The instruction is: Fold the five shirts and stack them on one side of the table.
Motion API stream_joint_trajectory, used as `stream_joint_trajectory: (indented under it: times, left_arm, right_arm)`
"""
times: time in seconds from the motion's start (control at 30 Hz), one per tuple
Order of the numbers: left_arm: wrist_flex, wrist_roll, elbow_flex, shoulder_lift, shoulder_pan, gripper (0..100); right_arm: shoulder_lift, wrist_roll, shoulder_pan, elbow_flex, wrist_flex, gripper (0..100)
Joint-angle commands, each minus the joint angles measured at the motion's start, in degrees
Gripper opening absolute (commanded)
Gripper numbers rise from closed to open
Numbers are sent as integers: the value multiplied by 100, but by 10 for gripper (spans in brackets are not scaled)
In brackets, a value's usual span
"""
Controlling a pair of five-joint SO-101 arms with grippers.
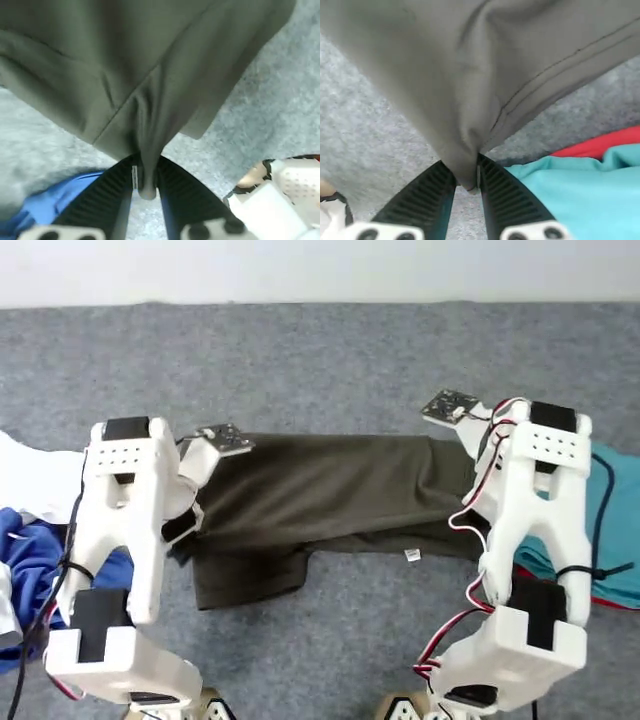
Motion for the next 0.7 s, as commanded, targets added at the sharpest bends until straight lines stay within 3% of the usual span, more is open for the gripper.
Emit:
stream_joint_trajectory:
  times: [0.0, 0.2, 0.43, 0.67]
  left_arm:
    - [167, -70, 4, -273, 62, 15]
    - [167, -70, -4, -273, 316, 23]
    - [158, -53, -57, -580, 44, 120]
    - [149, 290, -426, -1653, -18, 148]
  right_arm:
    - [-295, 62, 110, -35, -110, 12]
    - [-303, 62, 101, -26, -66, 24]
    - [-418, 18, 127, -211, 532, 230]
    - [-673, 18, 84, -967, 822, 231]
